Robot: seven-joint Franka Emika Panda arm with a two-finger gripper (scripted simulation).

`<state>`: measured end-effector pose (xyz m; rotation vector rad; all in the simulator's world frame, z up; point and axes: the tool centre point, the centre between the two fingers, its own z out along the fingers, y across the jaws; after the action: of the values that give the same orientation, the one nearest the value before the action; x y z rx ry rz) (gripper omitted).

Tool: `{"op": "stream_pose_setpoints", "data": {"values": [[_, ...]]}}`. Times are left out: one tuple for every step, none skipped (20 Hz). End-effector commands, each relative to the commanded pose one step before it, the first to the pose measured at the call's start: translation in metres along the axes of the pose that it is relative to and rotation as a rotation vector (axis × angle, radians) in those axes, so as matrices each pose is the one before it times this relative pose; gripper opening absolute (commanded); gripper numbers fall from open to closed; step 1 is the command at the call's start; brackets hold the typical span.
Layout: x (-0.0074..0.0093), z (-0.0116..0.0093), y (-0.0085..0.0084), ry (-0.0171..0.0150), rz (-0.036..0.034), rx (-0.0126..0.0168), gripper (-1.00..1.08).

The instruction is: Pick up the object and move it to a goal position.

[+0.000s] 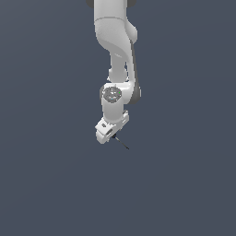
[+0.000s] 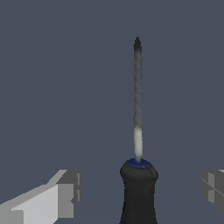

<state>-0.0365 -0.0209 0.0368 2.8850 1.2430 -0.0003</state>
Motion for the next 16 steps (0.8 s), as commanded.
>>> {"op": "stream_pose_setpoints", "data": {"values": [[-0.00017,0.01157,-0.00038,-0.00004,-0.00134,0.00015,1.00],[-0.00007,0.00328,0.00017,0.00000,0.00000,0.00000,1.00],[0.00022,0.00255,0.00001,0.00008,-0.00048,-0.00006,1.00],[0.00007,0.00196,0.00021,0.00000,0.00000,0.00000,1.00],[0.00010,0.00135,0.00019,0.00000,0.00000,0.00000,1.00],[0.00009,0.00078,0.00013,0.00000,0.00000,0.00000,1.00],[0.00003,0.00025,0.00005,0.00000,0.00000,0.00000,1.00],[0.00000,0.00000,0.00000,0.00000,0.00000,0.00000,-1.00],[0.00000,0.00000,0.00000,0.00000,0.00000,0.00000,-1.00],[0.00000,0.00000,0.00000,0.00000,0.00000,0.00000,-1.00],[0.00000,0.00000,0.00000,0.00000,0.00000,0.00000,-1.00],[0.00000,0.00000,0.00000,0.00000,0.00000,0.00000,-1.00],[0.00000,0.00000,0.00000,0.00000,0.00000,0.00000,-1.00],[0.00000,0.00000,0.00000,0.00000,0.00000,0.00000,-1.00],[0.00000,0.00000,0.00000,0.00000,0.00000,0.00000,-1.00],[0.00000,0.00000,0.00000,0.00000,0.00000,0.00000,-1.00]]}}
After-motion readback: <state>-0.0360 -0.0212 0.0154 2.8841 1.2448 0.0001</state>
